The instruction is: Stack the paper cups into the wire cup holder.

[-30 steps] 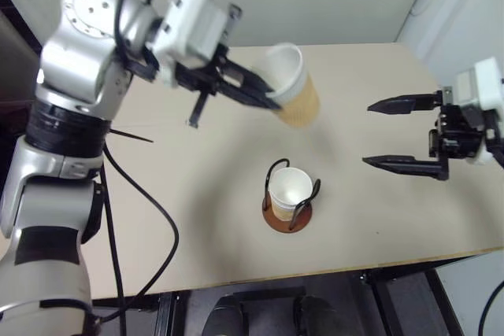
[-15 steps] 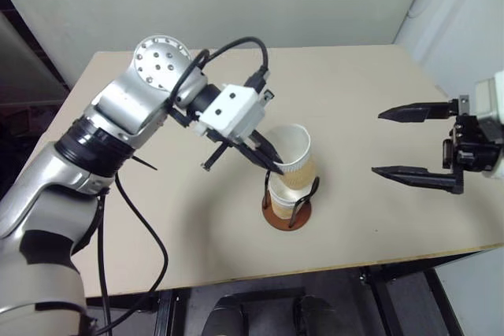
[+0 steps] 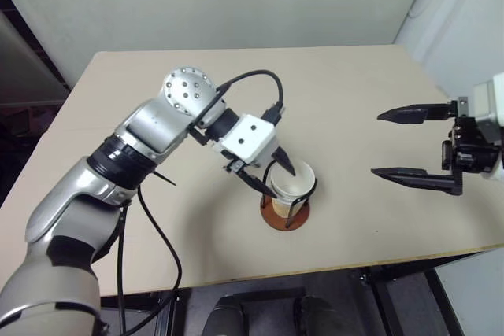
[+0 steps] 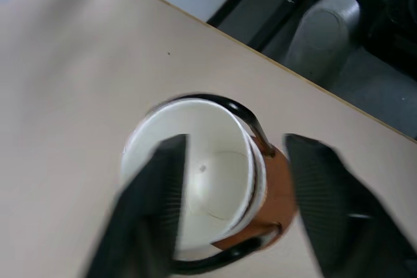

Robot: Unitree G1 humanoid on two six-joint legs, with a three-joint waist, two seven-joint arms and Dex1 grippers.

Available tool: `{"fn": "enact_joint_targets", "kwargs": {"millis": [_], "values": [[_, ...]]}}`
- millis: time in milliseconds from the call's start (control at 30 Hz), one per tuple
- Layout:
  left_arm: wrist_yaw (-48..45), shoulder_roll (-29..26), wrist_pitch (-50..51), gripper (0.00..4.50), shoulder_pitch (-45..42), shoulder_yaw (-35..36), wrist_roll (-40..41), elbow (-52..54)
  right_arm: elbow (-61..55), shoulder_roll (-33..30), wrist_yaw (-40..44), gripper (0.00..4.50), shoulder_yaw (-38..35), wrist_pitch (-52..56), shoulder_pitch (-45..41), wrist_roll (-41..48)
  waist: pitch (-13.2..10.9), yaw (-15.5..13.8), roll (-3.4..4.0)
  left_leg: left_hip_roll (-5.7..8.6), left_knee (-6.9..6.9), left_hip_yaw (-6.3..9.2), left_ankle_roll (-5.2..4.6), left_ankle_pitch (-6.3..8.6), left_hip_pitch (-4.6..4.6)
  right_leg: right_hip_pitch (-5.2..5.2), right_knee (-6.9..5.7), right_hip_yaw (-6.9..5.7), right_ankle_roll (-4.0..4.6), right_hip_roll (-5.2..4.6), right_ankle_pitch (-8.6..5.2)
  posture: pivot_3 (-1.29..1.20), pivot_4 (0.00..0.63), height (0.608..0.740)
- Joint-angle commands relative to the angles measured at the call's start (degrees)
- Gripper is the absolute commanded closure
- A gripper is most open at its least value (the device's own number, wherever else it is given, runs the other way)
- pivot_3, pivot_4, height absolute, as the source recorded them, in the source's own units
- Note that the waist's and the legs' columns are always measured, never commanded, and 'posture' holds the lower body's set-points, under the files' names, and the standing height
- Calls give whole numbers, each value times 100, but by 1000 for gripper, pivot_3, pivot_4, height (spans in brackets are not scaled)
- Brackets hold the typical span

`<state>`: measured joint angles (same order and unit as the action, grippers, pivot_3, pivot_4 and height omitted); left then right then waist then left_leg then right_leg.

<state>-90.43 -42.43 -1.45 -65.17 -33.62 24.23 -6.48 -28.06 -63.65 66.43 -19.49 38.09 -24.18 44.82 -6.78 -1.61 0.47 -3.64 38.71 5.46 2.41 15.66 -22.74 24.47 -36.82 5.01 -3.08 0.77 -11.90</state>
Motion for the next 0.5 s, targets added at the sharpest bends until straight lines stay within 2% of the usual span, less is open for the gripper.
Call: {"fn": "enact_joint_targets", "kwargs": {"millis": [33,133,200,300,367,500], "values": [[391,55,367,1464,0,733,-121,-33,136,90,85,0,285,-230,-316,-10,0,1,0,-1,1,1,0,0,0,0,-1,0,0,0,0,0,150,740],[1026,-233,1124,1464,229,1493,-47,-123,562,263,214,0,774,-432,-623,-267,1,30,1,-1,3,1,0,0,1,0,-1,1,-2,1,4,0,150,740],[1042,-882,1471,1464,900,2083,65,61,1053,405,395,0,1125,-640,-798,-543,5,93,8,-3,-2,-1,0,0,13,1,-2,1,2,2,7,0,150,740],[903,-1896,2314,1464,2357,3221,628,536,1835,555,676,0,1249,-711,-1071,-600,7,199,14,-6,-44,-4,3,-2,57,4,-3,8,20,4,4,0,150,740],[647,-2400,2541,1464,3482,4016,895,961,2237,462,947,0,1261,-815,-1137,-713,6,193,11,-11,-61,3,24,-13,54,23,-12,9,33,10,-4,0,150,740],[467,-2733,3288,1464,5170,5749,1414,1613,2798,32,1704,0,1118,-1099,-1050,-875,7,47,7,-27,-72,18,54,-13,25,51,-24,9,77,11,-42,0,150,740]]}}
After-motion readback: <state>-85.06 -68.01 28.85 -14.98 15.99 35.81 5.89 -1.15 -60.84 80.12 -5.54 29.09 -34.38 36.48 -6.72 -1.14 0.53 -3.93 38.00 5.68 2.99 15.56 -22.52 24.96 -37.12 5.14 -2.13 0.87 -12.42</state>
